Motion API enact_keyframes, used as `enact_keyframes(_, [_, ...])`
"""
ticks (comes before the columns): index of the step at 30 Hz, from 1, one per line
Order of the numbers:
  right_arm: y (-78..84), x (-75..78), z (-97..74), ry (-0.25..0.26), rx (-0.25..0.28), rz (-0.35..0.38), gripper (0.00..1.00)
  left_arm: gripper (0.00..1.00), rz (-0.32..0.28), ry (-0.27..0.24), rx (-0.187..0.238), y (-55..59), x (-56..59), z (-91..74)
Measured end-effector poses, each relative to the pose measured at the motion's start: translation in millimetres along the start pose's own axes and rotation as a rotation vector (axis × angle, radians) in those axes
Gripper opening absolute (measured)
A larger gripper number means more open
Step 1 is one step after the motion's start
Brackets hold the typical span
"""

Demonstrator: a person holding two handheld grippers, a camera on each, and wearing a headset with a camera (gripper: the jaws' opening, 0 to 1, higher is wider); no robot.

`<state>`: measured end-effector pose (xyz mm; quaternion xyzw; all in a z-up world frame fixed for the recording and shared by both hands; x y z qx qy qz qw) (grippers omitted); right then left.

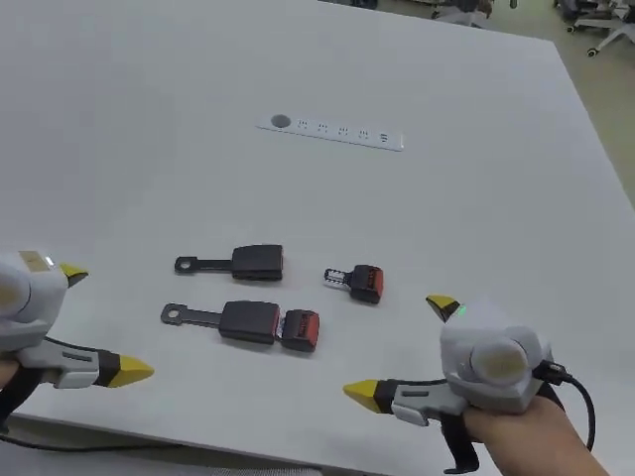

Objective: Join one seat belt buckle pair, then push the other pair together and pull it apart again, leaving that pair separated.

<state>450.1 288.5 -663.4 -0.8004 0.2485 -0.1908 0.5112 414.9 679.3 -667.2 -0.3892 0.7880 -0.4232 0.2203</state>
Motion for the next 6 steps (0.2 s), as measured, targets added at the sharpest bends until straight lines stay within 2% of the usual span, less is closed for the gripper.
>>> enact_keyframes(2, [-5.9,-0.2,-3.5,0.005,0.0,0.001,0.99,0.99,-0.004,-0.002,0.003,0.4,-3.5,1.3])
enact_keyframes(5, [1.0,3.7,-0.1,0.007,-0.002,0.003,0.99,0.99,-0.01,-0.001,0.008,-0.2,-2.2,2.5])
enact_keyframes(6, [-4.0,0.3,-2.7,0.007,-0.003,0.003,0.99,0.99,-0.012,-0.002,0.011,-0.4,-2.0,2.9])
Point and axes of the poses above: the centre of the closed fingertips' face, and the gripper's own axes: z roughly forward along the fingers, x roughly to its right, y roughly out of its underside, the point moved 9 cm from there along -z, roughly backward along the fingers, and after that the axes turned 15 degrees about x, right-handed, at the moved point
